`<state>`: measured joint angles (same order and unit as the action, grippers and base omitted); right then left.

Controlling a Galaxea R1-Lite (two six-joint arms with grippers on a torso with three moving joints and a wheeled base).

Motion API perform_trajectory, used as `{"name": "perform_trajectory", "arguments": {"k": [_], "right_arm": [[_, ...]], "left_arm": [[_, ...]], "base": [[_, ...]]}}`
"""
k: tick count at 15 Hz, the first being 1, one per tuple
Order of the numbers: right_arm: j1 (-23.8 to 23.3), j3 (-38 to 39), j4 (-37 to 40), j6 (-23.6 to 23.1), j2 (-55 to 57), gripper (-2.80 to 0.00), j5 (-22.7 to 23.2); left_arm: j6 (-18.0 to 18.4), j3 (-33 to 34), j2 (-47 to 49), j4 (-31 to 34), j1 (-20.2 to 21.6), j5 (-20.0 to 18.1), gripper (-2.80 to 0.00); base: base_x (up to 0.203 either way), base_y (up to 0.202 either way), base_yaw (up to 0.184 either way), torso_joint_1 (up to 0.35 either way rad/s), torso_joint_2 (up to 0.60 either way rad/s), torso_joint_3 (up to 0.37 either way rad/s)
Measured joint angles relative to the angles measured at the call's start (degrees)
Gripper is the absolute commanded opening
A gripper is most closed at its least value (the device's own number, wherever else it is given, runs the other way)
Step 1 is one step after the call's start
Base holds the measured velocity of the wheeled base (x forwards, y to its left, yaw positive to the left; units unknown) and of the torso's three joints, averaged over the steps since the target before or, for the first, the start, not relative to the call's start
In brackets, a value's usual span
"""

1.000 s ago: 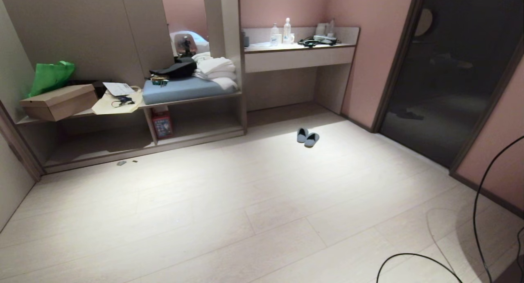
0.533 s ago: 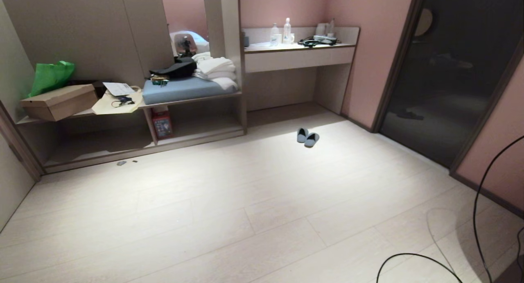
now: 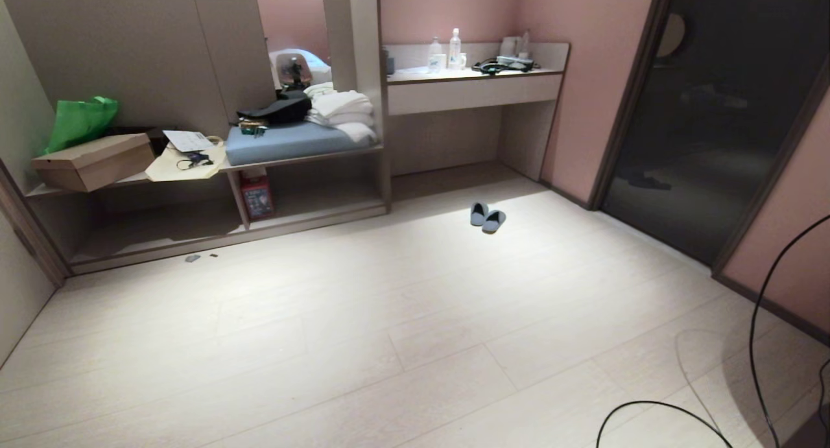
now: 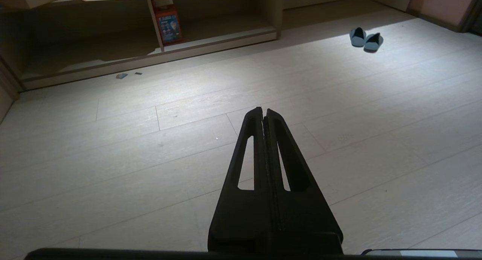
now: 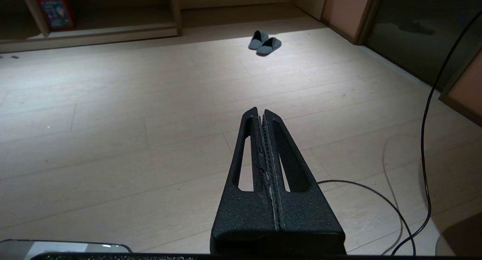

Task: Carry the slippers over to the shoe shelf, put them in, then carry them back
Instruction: Pick up the slippers on the floor

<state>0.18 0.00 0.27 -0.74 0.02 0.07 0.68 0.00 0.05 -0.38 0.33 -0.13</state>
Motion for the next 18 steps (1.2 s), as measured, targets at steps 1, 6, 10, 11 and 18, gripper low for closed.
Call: {"name": "perform_trajectory", "arguments": {"k": [1, 6, 10, 11, 18], "right_arm": [[0.00, 0.00, 0.00, 0.00, 0.00, -2.80, 0.00], [-0.02, 0.00, 0.00, 0.00, 0.00, -2.80, -0.05], [-0.02, 0.00, 0.00, -0.01, 0.00, -2.80, 0.00], [-0.02, 0.00, -0.01, -0.02, 0.00, -2.80, -0.02], [-0.05, 0.00, 0.04, 0.00, 0.00, -2.80, 0.00]], "left_arm": [[0.02, 0.00, 0.00, 0.02, 0.00, 0.01, -2.80], [0.02, 0.00, 0.00, -0.02, 0.00, -0.02, -2.80], [0.00, 0.00, 0.00, -0.04, 0.00, 0.01, -2.80], [0.00, 0.00, 0.00, -0.04, 0.00, 0.02, -2.80], [-0.06, 0.00, 0.00, -0.04, 0.04, 0.02, -2.80]], "base": [[0.000, 0.000, 0.000, 0.000, 0.00, 0.000], [0.000, 0.000, 0.000, 0.000, 0.00, 0.000], [0.032, 0.000, 0.000, -0.001, 0.00, 0.000], [0.189, 0.000, 0.000, 0.007, 0.00, 0.004], [0.190, 0.000, 0.000, 0.002, 0.00, 0.002]]}}
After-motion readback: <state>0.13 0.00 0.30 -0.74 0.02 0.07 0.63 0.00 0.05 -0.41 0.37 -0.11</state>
